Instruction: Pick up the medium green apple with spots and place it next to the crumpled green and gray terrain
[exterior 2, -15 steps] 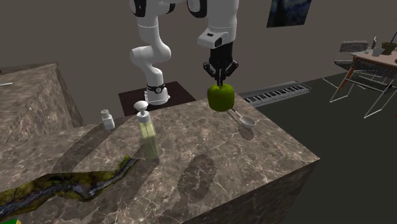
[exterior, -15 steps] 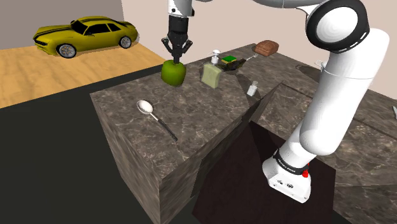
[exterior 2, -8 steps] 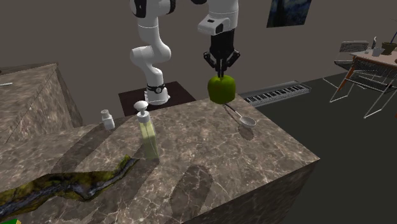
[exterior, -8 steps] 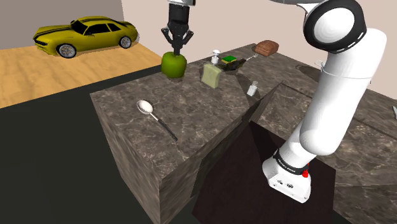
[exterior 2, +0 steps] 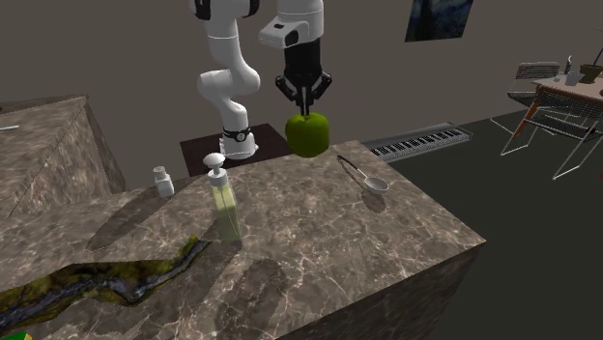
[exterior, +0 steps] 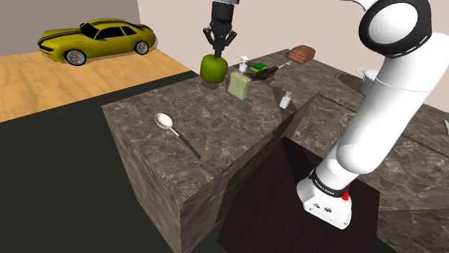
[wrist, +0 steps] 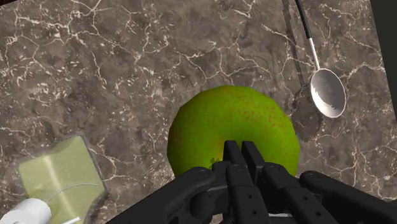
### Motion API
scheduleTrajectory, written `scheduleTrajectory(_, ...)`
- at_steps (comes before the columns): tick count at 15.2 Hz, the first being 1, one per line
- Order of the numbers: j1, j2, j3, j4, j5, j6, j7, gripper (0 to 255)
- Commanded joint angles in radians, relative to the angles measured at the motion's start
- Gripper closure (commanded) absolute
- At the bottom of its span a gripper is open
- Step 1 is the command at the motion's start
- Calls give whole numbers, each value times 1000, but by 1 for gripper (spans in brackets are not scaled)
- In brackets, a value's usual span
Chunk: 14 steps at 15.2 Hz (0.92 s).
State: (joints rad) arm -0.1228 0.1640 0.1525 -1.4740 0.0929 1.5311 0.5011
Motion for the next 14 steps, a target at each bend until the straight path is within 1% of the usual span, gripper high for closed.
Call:
scheduleTrajectory(1,-28,-21,-20,-30,1,4,-50,255)
scheduleTrajectory(7,-107,-72,-80,-91,-3,1,-188,255)
scheduleTrajectory(14,-194,-84,-155,-103,-18,-14,-349,255)
